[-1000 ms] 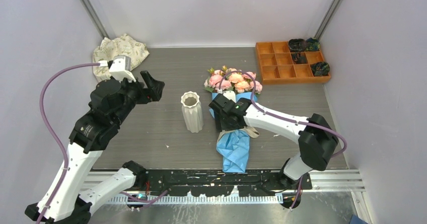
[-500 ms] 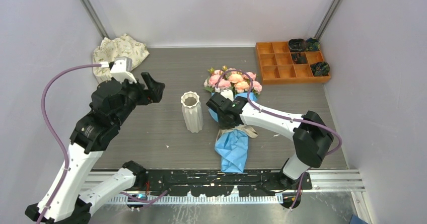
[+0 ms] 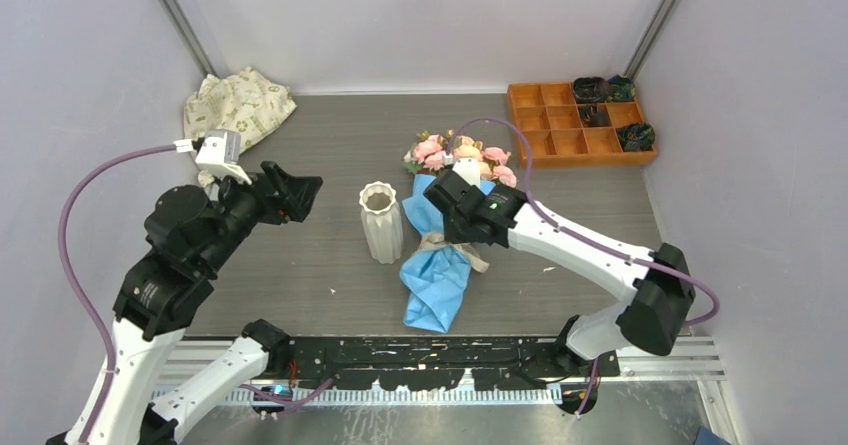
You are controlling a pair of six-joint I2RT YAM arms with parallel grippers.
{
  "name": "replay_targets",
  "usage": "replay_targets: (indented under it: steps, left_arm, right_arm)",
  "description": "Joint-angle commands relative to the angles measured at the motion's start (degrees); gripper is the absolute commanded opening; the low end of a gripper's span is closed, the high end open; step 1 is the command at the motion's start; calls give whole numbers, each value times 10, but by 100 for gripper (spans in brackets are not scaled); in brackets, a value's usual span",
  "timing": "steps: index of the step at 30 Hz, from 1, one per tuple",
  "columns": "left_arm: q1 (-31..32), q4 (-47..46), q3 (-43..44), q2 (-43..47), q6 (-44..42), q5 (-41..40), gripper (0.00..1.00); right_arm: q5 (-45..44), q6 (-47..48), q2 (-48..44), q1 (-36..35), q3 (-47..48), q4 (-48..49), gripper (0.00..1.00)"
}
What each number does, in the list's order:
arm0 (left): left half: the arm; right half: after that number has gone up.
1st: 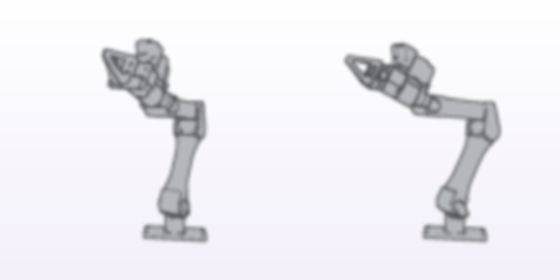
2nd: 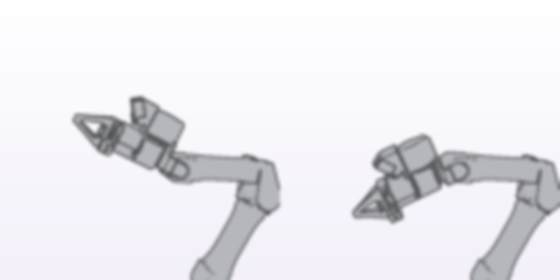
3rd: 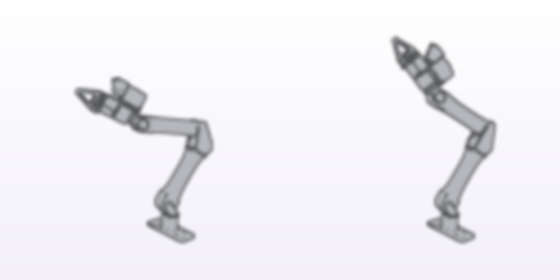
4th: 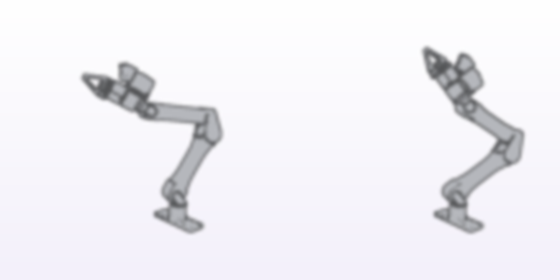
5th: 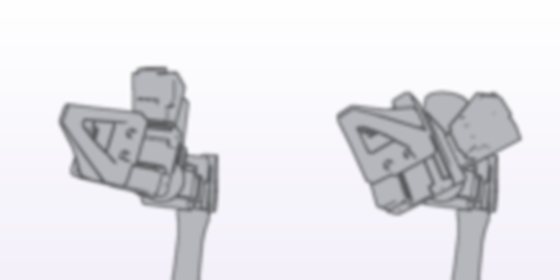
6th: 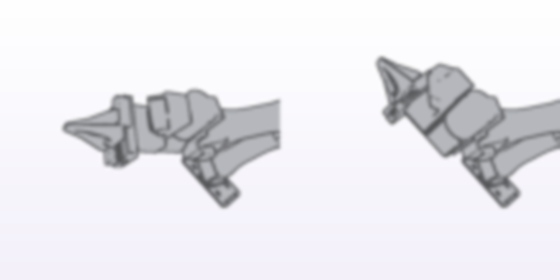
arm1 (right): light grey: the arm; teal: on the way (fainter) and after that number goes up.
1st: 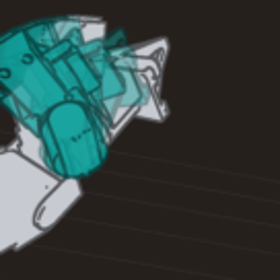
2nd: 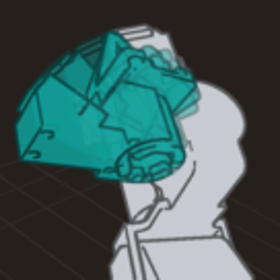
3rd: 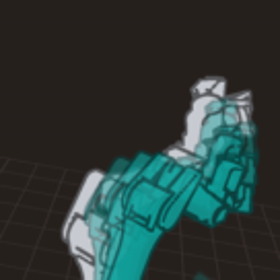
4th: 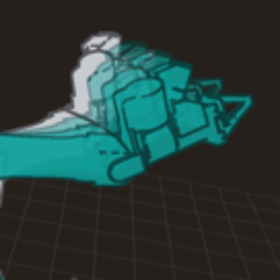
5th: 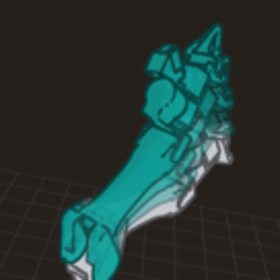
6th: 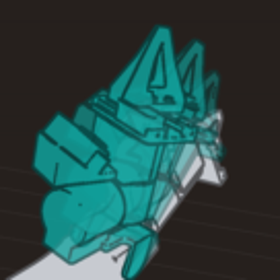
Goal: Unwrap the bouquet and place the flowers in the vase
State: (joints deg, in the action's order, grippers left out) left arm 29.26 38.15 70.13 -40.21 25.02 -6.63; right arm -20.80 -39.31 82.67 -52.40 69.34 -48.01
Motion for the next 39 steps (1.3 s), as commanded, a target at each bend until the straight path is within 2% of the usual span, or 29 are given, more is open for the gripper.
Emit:
replay_targets:
  steps: [1,7,12,15,19,25,31,34,39]
  left_arm:
    - [2,-52,9,15,1,83,77]
    - [2,-76,2,28,2,140,77]
    - [2,-90,-17,-15,22,229,77]
    - [15,-107,-39,-34,26,235,76]
    - [70,-101,-32,-68,-11,163,76]
    - [258,-57,72,-198,-92,-46,76]
    - [381,-55,125,-302,-130,-156,71]
    - [417,-55,118,-325,-129,-191,65]
    - [440,-80,58,-322,-83,-189,54]
  right_arm:
    - [-57,-1,-50,-3,42,-18,1]
    - [-87,-1,-55,-3,46,-39,1]
    - [-132,-12,-15,3,77,-115,1]
    - [-142,-14,-19,6,67,-112,1]
    - [-122,-10,-33,24,53,-94,1]
    - [-95,-6,-38,35,45,-66,1]
    - [-98,-10,-57,43,27,-63,1]
    - [-100,-15,-78,57,13,-63,1]
    - [-92,-15,-104,81,-10,-59,1]
